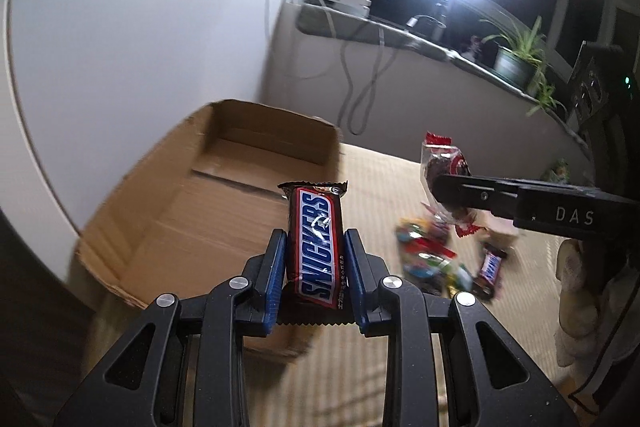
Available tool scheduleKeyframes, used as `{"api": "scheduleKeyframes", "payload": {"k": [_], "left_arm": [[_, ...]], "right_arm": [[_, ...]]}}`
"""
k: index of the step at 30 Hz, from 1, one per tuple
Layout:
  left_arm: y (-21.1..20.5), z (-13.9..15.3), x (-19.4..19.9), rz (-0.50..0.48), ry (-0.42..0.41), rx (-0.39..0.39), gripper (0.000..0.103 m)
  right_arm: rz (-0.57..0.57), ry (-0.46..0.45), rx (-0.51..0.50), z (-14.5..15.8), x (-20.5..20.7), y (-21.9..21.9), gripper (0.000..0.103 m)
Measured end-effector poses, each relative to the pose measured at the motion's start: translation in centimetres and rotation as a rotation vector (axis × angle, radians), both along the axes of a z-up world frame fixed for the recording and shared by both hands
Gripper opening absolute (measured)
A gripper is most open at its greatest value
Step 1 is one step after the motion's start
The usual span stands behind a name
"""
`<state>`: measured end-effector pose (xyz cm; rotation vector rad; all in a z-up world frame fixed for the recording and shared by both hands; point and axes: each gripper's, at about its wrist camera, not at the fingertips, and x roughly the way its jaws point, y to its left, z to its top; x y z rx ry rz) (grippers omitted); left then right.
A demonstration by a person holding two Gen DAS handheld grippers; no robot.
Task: Organize snacks
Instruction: 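Carry both snacks into the cardboard box and open both grippers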
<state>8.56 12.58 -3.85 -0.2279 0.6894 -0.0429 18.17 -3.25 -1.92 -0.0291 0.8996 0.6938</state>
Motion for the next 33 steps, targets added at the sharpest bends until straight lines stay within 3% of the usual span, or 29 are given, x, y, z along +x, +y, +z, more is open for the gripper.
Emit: {"api": "scheduleKeyframes", "payload": {"k": [10,20,24,25,27,33], "left_arm": [[2.2,-1.1,1.2,0.054,0.025,0.01,0.027],[3.3,-2.2,2.4,0.076,0.042,0.012,0.027],[3.5,-2.5,2.4,0.098,0.057,0.016,0.028],[3.5,-2.4,2.4,0.098,0.059,0.014,0.029],[3.5,-2.3,2.2,0.103,0.055,0.024,0.046],[3.6,-1.4,1.3,0.126,0.023,0.028,0.047]], "right_arm": [[0.088,-0.001,-0.003,-1.6,2.8,6.8,0.034],[0.123,0.028,-0.041,-3.8,4.8,9.5,0.034],[0.133,0.022,-0.049,-3.9,4.9,10.1,0.039],[0.135,0.019,-0.051,-3.8,4.9,10.2,0.041],[0.135,0.011,-0.051,-3.8,4.8,10.1,0.047],[0.114,-0.002,-0.053,-2.3,3.8,8.7,0.048]]}}
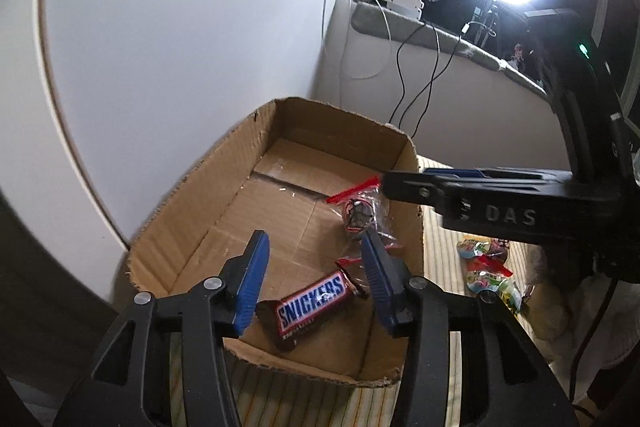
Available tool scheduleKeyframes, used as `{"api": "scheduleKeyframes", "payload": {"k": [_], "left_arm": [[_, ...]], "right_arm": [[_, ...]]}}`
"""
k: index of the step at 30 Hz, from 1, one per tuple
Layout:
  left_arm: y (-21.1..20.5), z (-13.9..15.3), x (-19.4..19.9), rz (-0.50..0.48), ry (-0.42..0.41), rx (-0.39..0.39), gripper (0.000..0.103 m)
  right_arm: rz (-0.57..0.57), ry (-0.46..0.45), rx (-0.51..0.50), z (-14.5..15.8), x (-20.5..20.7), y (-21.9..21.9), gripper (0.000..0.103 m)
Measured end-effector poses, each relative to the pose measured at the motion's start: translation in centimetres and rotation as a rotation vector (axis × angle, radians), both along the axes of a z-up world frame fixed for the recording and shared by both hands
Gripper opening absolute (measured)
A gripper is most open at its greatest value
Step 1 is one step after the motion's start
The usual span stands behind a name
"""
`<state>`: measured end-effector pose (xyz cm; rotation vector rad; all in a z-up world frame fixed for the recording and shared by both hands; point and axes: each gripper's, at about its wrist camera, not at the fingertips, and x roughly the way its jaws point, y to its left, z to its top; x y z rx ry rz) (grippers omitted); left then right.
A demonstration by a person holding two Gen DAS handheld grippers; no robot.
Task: Organize snacks
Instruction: 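Carry both snacks into the cardboard box and open both grippers, then grasp a round candy bag with the left gripper while the right grasps a small Snickers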
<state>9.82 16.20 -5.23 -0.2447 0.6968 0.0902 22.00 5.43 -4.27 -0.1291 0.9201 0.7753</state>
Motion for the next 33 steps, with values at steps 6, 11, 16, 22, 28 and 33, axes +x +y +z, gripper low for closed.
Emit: {"api": "scheduleKeyframes", "payload": {"k": [6,11,16,22,28,33], "left_arm": [[-1.0,1.1,-1.2,-0.008,-0.034,-0.007,0.047],[-2.7,1.7,-1.7,-0.043,-0.048,-0.016,0.047],[-5.0,1.6,-1.6,-0.099,-0.042,-0.028,0.047],[-8.1,1.0,-1.2,-0.167,-0.018,-0.046,0.047],[-10.7,-0.5,-0.3,-0.226,0.031,-0.069,0.047],[-12.4,-1.5,0.8,-0.264,0.068,-0.075,0.047]], "right_arm": [[-0.046,-0.038,-0.004,1.9,-1.5,-3.1,0.049],[-0.113,-0.083,-0.005,2.6,-2.8,-8.6,0.059],[-0.171,-0.096,-0.033,2.4,-3.9,-13.7,0.061],[-0.232,-0.054,-0.066,0.5,-5.3,-19.2,0.061],[-0.283,0.034,-0.094,-2.6,-5.9,-22.6,0.061],[-0.311,0.135,-0.045,-4.9,-5.6,-23.9,0.061]]}}
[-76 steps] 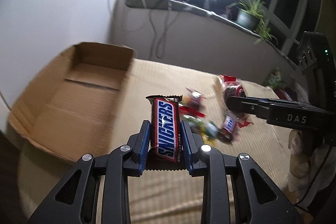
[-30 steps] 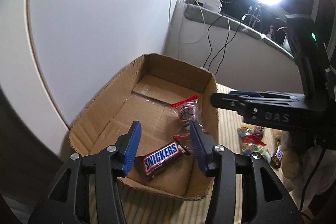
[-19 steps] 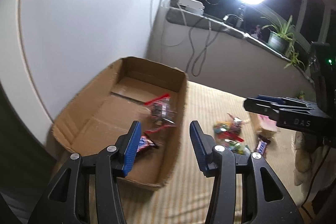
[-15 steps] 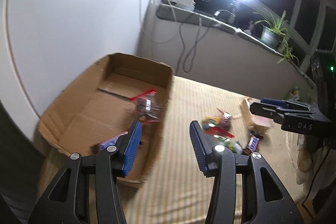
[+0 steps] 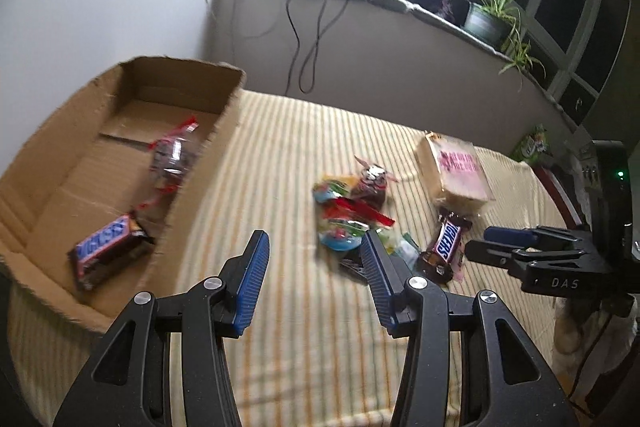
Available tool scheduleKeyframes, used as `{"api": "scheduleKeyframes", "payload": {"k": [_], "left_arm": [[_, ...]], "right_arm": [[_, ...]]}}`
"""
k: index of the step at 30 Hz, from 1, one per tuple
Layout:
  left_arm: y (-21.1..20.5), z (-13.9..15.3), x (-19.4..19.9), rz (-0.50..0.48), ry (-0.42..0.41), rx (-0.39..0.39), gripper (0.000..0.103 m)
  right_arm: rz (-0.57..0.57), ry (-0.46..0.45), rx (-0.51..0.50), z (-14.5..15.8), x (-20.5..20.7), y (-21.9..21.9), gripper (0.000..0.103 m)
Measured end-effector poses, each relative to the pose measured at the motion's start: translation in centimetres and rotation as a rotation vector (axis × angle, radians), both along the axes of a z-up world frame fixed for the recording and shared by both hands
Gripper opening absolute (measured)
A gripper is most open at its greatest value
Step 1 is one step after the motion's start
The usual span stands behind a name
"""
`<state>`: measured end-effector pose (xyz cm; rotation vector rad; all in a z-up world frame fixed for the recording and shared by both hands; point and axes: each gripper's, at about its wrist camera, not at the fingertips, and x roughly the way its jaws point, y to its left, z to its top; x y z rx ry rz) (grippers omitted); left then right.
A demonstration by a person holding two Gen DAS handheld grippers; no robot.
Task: Organize snacks
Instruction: 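Grasp a round candy bag with the left gripper while the right grasps a small Snickers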
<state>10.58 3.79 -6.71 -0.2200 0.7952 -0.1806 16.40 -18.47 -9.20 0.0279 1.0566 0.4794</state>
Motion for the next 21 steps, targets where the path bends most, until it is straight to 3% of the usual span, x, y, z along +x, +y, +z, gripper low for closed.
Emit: {"api": "scheduleKeyframes", "payload": {"k": [13,15,20,21], "left_arm": [[-2.2,-2.6,4.2,-0.075,0.111,-0.018,0.047],[-2.6,-3.0,4.8,-0.074,0.12,0.002,0.052],[-2.4,-3.7,5.5,-0.07,0.141,0.009,0.053],[-2.3,-3.8,5.5,-0.067,0.143,0.004,0.053]], "right_arm": [[-0.024,0.077,0.028,-2.1,2.4,2.0,0.059],[-0.027,0.072,0.012,-2.1,2.6,2.3,0.059],[-0.004,0.036,-0.068,-2.3,2.5,4.0,0.058],[0.001,0.025,-0.088,-2.3,2.4,4.4,0.054]]}}
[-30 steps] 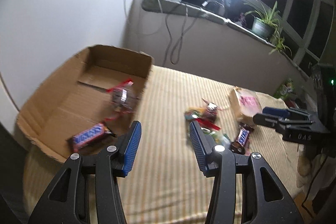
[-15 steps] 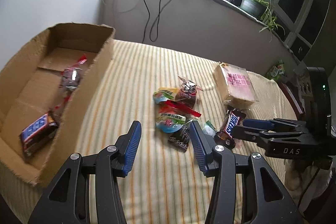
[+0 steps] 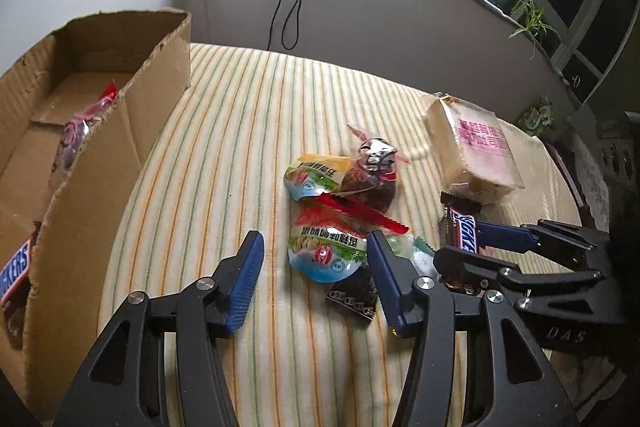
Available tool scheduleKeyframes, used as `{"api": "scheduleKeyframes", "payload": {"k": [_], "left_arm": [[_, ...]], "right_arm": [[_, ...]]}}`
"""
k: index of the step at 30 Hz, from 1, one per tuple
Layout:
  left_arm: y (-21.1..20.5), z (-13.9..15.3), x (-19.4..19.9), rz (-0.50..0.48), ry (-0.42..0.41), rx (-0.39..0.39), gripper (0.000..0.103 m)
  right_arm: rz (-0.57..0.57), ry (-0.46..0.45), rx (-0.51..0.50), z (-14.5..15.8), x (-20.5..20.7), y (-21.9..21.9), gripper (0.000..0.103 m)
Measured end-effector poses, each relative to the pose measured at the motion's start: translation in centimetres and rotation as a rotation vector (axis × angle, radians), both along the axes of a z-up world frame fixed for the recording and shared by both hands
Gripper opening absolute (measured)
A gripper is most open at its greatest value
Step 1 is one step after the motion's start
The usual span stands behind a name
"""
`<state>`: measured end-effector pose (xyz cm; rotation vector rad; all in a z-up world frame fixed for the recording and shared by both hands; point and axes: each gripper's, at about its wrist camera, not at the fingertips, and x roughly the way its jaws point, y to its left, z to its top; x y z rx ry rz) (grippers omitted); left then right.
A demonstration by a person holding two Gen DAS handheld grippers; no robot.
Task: Organize snacks
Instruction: 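Grasp a round candy bag with the left gripper while the right grasps a small Snickers, then carry both snacks into the cardboard box and release them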
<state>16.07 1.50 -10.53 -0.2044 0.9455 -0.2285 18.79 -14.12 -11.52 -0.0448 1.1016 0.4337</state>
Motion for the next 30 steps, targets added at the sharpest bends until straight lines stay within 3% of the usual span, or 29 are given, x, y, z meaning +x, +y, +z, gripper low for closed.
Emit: {"api": "scheduleKeyframes", "payload": {"k": [2,4,5,7,16,30], "left_arm": [[0.1,-0.1,-0.1,0.0,-0.001,-0.001,0.052],[-0.1,-0.1,-0.2,-0.003,-0.006,0.011,0.047],[-0.2,-0.1,-0.2,-0.006,-0.007,0.015,0.04],[-0.5,-0.1,-0.1,-0.007,-0.009,0.019,0.037],[0.0,0.4,-0.7,0.005,-0.037,0.004,0.035],[1.7,2.4,-2.9,0.037,-0.097,-0.008,0.035]], "right_arm": [[0.004,-0.007,-0.019,-0.1,0.1,0.1,0.045],[0.005,-0.005,-0.016,-0.1,0.2,0.1,0.044],[0.004,-0.005,-0.016,-0.1,0.2,0.0,0.042],[0.004,-0.004,-0.015,-0.1,0.2,-0.1,0.036],[-0.006,0.006,0.032,0.2,-0.4,-1.1,0.03],[-0.022,-0.036,0.103,2.4,-1.7,-2.7,0.03]]}}
